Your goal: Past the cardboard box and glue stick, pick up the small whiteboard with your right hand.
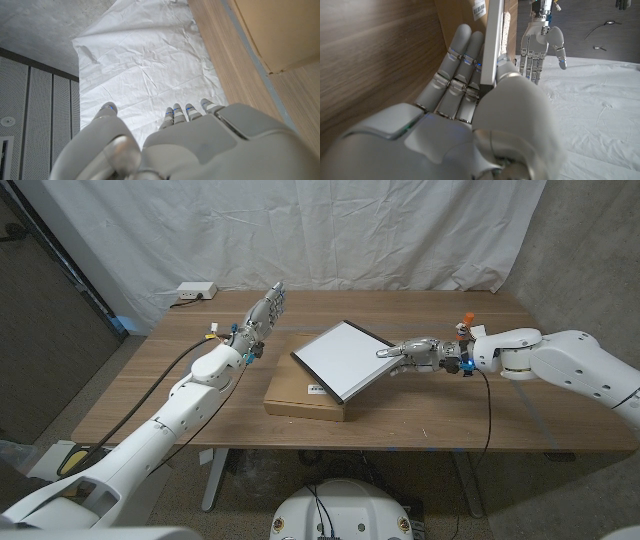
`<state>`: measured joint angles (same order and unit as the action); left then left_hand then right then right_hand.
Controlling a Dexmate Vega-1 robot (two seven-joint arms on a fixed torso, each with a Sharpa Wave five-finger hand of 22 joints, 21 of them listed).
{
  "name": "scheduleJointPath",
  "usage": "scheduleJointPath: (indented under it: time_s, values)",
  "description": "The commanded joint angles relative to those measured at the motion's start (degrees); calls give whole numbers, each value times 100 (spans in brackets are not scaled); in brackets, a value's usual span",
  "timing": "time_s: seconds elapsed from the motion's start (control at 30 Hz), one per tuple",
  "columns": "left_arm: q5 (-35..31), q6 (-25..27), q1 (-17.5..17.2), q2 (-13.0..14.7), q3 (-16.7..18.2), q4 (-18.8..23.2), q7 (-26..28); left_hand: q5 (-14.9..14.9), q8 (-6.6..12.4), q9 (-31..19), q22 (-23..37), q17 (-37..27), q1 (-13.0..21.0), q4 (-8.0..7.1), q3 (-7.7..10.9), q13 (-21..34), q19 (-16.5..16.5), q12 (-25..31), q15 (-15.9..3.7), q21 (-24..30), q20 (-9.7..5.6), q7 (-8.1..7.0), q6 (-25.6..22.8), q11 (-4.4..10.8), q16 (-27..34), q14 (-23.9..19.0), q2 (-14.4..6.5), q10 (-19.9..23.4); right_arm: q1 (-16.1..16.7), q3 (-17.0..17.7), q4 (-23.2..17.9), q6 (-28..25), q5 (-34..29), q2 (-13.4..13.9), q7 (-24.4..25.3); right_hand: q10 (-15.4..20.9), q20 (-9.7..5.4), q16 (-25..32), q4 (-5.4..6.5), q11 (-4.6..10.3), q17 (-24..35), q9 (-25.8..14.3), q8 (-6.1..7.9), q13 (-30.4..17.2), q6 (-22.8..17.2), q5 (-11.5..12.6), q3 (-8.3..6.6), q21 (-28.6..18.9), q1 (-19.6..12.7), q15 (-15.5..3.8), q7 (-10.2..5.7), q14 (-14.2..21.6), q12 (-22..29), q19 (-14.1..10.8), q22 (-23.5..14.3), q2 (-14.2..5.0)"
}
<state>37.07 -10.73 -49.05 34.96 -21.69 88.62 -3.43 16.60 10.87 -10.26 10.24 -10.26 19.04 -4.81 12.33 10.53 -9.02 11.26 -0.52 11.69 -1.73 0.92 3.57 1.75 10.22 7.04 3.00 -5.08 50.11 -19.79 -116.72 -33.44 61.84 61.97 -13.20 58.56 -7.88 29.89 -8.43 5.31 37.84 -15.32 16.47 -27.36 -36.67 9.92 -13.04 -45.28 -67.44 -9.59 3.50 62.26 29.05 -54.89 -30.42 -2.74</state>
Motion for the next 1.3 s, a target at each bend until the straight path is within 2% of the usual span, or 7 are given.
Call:
scheduleJointPath:
  time_s: [0.03,0.97,1.3]
  values:
    - [-53,127,-24,41,-3,189,136,32,27,-33,28,-18,26,6,-33,14,-7,21,21,11,2,4,-1,-5,52,17,-51,-11,283,310,-105,232,137,170,13,326,-494,-7,-12,296,34,-35,-15,-94,-72,29,-49,-63,-492,-351,-3,239,30,18,-40,-412]
    - [-111,212,-34,38,-35,410,254,33,27,-33,28,-18,38,10,-59,14,-2,20,22,10,6,7,0,-13,51,18,-60,-13,821,1052,-376,590,482,507,131,363,-495,-41,-18,293,148,-102,-63,-234,-157,34,-67,-352,-578,-346,-8,300,11,113,-151,-403]
    - [-138,278,-124,133,18,622,359,33,25,-33,29,-19,41,10,-66,14,-4,21,26,9,7,4,4,-8,49,22,-64,-10,1321,1555,-446,833,579,620,172,367,-494,-48,-12,299,168,-116,-80,-261,-159,34,-71,-410,-581,-347,-9,320,2,138,-170,-406]
